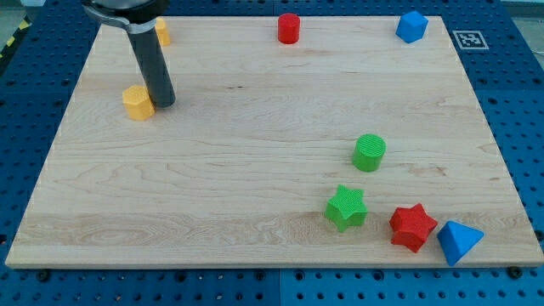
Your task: Point at the green star
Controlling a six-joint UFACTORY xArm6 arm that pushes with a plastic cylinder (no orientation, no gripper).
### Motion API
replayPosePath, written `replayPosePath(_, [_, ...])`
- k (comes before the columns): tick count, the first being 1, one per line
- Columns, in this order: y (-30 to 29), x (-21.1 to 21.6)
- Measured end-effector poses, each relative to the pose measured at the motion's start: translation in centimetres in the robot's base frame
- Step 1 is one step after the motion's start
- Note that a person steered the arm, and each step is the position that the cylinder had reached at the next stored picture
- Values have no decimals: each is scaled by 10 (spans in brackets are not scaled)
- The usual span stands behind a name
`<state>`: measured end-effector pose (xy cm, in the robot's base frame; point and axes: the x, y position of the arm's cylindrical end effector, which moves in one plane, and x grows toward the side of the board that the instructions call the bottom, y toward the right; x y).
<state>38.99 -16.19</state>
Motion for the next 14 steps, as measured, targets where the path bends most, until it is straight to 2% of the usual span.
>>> replayPosePath(1, [20,0])
replayPosePath(2, [77,1])
replayPosePath(3, [110,1])
replayPosePath(4, [110,8])
replayPosePath(7, [139,103])
replayPosePath(9, [143,184])
replayPosePath(10, [143,189])
replayPosePath(11, [154,222])
replayPosePath(14, [182,229])
